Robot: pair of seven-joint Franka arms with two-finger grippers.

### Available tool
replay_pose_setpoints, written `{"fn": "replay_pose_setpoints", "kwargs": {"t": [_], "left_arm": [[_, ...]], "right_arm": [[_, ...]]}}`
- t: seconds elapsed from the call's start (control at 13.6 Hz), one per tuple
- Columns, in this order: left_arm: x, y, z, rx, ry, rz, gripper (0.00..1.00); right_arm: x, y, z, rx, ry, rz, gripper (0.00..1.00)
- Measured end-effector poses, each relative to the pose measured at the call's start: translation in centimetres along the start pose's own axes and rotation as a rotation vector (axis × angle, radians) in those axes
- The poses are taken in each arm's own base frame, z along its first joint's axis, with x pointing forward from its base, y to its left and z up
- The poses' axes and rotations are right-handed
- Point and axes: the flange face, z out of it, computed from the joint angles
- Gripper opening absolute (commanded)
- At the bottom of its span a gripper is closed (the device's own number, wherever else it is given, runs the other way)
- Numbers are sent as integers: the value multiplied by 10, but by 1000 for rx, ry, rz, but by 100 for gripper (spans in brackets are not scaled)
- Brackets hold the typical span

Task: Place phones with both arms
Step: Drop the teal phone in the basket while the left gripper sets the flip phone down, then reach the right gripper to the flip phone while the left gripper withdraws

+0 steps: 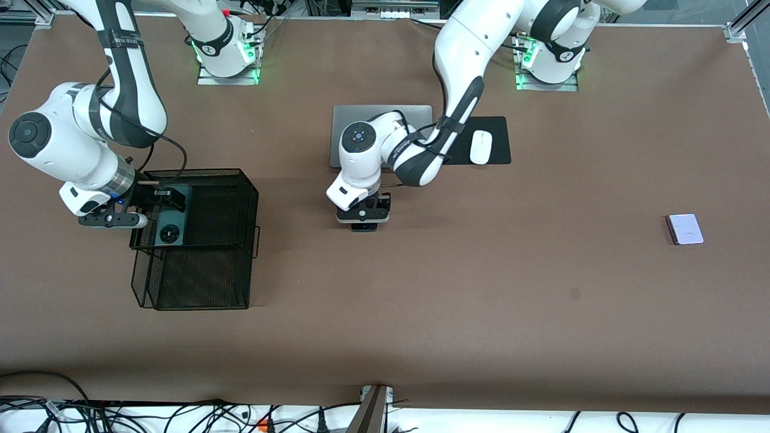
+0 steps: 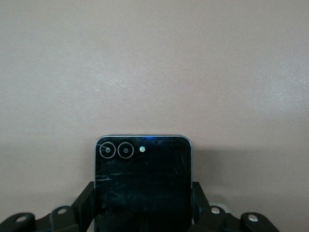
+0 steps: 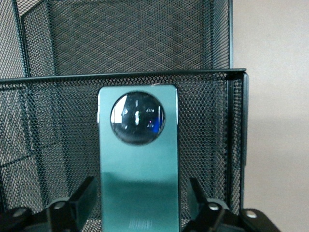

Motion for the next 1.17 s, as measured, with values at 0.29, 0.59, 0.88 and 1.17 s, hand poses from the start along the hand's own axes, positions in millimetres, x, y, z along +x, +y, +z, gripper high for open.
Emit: {"fn": "replay_pose_setpoints", "kwargs": {"t": [0.29, 0.59, 0.88, 1.17], "left_arm": [[8, -1, 1, 0, 17, -6, 100], [29, -5, -17, -3, 59, -21, 100], [80, -53, -63, 90, 16, -108, 100], [116, -119, -93, 171, -39, -126, 100]], "right_arm": [[17, -8, -24, 1, 52, -15, 100], [45, -40, -67, 4, 37, -35, 100], [68, -141, -84, 17, 21, -4, 100], [49, -265, -49, 51, -27, -36, 100]]}}
